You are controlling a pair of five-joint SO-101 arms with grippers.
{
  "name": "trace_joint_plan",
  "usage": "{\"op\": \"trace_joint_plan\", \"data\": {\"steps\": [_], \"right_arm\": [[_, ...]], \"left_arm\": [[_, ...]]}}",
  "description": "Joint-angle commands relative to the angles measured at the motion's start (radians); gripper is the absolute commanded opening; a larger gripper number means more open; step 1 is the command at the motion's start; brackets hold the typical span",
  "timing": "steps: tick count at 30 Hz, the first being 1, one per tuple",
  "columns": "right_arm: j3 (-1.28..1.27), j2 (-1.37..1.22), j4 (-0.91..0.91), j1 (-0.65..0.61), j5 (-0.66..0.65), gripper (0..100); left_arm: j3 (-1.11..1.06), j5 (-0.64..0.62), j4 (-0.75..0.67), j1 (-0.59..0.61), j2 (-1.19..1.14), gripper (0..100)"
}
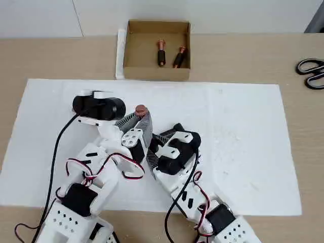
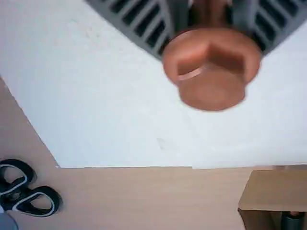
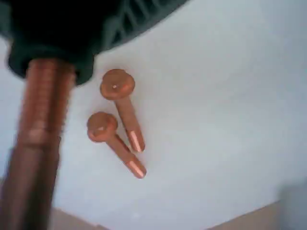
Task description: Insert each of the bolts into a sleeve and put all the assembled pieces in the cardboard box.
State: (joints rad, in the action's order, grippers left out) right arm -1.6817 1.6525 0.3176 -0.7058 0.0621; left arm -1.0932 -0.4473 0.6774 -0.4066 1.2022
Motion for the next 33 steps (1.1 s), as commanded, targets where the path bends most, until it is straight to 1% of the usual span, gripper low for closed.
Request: {"op": "trace_joint_plan", "data": {"steps": [1,9,15,18,21,29,31,33], "right_arm": [[-0.009,0.018,-0.008,-0.002,-0.005,0.4],[-0.009,0.018,-0.007,-0.002,-0.005,0.4],[-0.009,0.018,-0.005,-0.002,-0.005,0.4],[-0.009,0.018,-0.005,-0.002,-0.005,0.4],[-0.009,0.018,-0.005,-0.002,-0.005,0.4],[-0.009,0.016,-0.004,-0.001,-0.005,0.4],[-0.009,0.016,-0.004,-0.001,-0.005,0.4],[-0.009,0.016,-0.004,-0.001,-0.005,0.4]], "left_arm": [[-0.007,0.044,0.003,0.002,0.011,1],[-0.015,0.049,0.121,0.0,0.011,1],[-0.016,0.049,0.146,-0.002,0.011,1],[-0.022,0.051,0.184,-0.032,0.011,1],[-0.051,0.051,0.189,-0.058,0.011,1],[-0.09,0.051,0.193,-0.06,0.011,1],[-0.084,0.051,0.193,-0.055,0.011,2],[-0.056,0.048,0.203,-0.052,0.011,8]]}}
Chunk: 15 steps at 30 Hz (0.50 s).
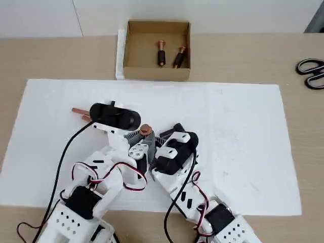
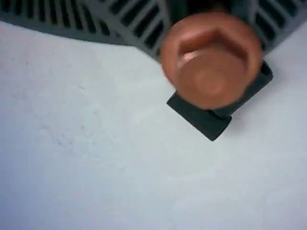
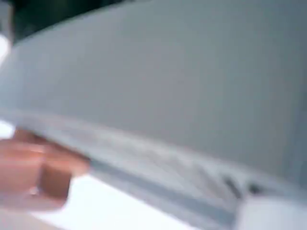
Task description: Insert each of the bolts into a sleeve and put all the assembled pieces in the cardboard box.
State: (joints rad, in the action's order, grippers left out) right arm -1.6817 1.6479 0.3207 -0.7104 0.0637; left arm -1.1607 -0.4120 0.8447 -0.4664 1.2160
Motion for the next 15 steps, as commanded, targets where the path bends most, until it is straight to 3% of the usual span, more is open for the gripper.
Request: {"op": "trace_joint_plan", "data": {"steps": [1,6,10,15], "right_arm": [[-0.009,0.021,-0.007,0.004,-0.006,0.4],[-0.009,0.021,-0.007,0.004,-0.006,0.4],[-0.009,0.019,-0.005,0.005,-0.006,0.4],[-0.009,0.019,-0.005,0.005,-0.006,0.4]], "left_arm": [[0.035,0.012,0.055,0.008,-0.003,10],[0.183,0.011,0.172,0.017,-0.003,19],[0.303,0.015,0.281,0.101,-0.003,22],[0.473,0.175,0.413,0.126,-0.003,23]]}}
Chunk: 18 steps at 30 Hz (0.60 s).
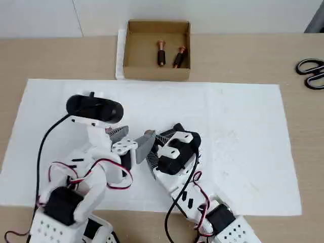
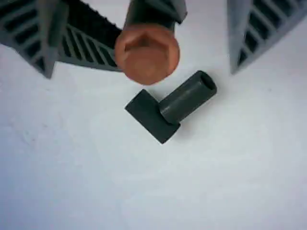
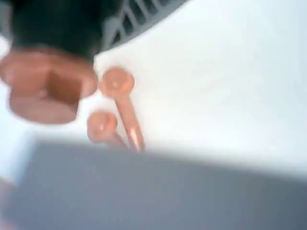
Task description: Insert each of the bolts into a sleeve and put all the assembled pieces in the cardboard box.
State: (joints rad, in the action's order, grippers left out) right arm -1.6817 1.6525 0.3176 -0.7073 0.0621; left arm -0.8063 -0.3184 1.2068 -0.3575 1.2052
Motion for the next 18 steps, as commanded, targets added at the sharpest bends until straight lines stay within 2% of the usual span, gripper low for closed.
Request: {"op": "trace_joint_plan", "data": {"steps": [1,5,9,13,15,18], "right_arm": [[-0.009,0.015,-0.002,0.002,-0.005,0.4],[-0.009,0.015,-0.002,0.002,-0.005,0.4],[-0.009,0.013,0.008,0.005,-0.005,0.4],[-0.009,0.013,0.064,0.01,-0.005,0.4],[-0.009,0.013,0.071,0.039,-0.005,0.4],[-0.008,0.018,0.071,0.128,-0.006,0.4]], "left_arm": [[0.15,0.106,0.066,0.034,0.008,23],[0.259,0.147,0.098,0.21,0.008,23],[0.271,0.147,0.029,0.542,0.005,23],[0.17,0.153,-0.021,0.829,0.002,27],[0.101,0.183,-0.021,0.921,0.0,28],[-0.038,0.269,-0.014,0.962,0.002,28]]}}
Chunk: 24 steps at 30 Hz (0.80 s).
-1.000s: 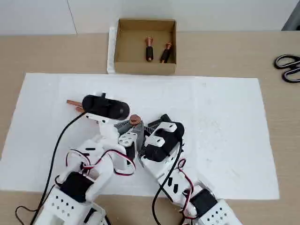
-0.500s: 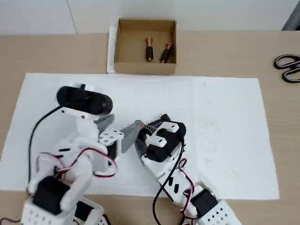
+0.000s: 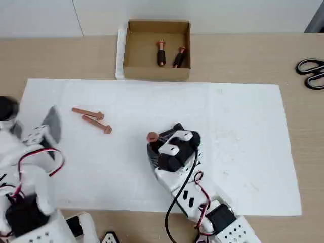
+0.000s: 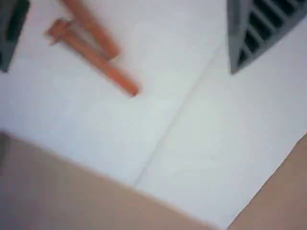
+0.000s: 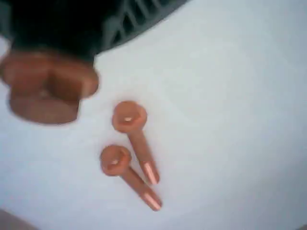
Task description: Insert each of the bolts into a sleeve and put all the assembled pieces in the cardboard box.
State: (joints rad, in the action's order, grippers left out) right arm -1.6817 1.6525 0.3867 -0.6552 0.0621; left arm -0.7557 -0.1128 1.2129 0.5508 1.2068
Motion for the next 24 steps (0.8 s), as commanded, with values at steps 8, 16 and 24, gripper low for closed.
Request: {"op": "trace_joint_plan", "data": {"steps": [8,16,24], "right_arm": [[0.075,0.013,0.102,0.4,-0.014,0.4],[0.555,-0.278,0.234,0.423,-0.055,0.4],[1.22,-1.067,0.154,0.418,-0.048,0.4]], "left_arm": [[-0.282,0.121,-0.021,0.052,0.005,26],[-0.32,0.123,-0.028,0.051,0.005,26],[-0.326,0.123,-0.026,0.052,0.005,26]]}}
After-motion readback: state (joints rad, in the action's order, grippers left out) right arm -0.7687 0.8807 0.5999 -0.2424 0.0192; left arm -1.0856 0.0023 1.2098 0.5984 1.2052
